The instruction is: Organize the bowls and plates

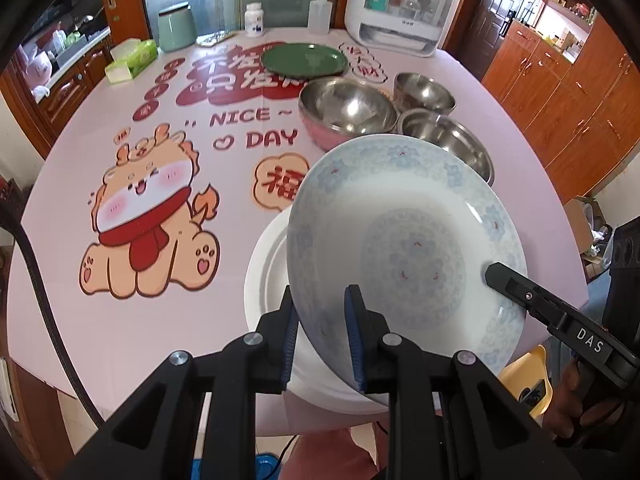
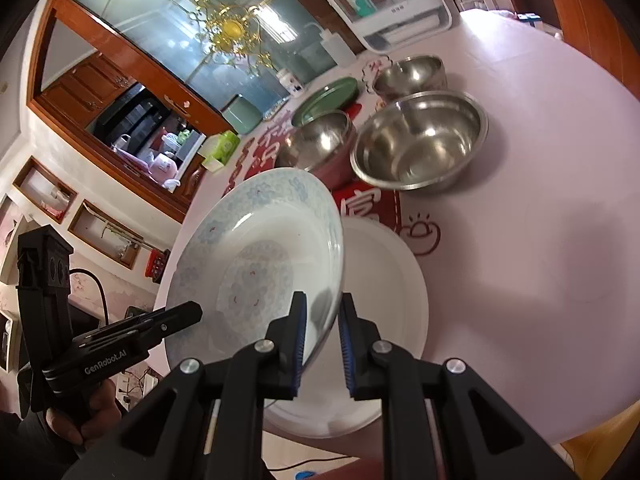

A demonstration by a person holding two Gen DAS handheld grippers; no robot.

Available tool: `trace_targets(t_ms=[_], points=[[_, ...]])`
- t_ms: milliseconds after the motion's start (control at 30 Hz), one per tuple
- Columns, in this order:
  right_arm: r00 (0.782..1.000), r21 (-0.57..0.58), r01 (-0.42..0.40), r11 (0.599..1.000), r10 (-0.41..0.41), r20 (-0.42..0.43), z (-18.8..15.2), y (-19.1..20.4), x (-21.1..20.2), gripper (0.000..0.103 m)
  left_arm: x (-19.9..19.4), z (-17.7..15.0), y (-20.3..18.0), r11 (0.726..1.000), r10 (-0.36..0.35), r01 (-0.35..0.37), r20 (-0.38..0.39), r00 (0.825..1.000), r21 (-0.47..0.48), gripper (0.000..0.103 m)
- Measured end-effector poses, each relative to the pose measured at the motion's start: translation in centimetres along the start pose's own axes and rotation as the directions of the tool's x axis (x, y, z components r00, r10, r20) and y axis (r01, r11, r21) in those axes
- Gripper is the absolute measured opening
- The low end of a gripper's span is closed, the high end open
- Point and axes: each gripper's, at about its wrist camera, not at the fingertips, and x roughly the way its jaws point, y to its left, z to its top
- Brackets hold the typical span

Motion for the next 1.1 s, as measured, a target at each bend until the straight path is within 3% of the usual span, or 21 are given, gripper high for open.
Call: trace_targets(t_ms=[567, 1100], points=[[0.99, 0.048, 0.079, 0.996, -0.073, -0.12, -0.8, -0.9, 3.8, 0.015, 4.6, -0.8, 1.4, 1.0, -0.017, 0.016, -0.112, 0.994, -0.011, 0.021], [0.979, 0.062, 0.113, 0.992, -0.101, -0.177, -0.7, -1.6, 6.2, 0.015, 7.6, -0.9, 1.8, 1.0, -0.017, 0.015, -0.171, 0.985, -0.015, 0.021]])
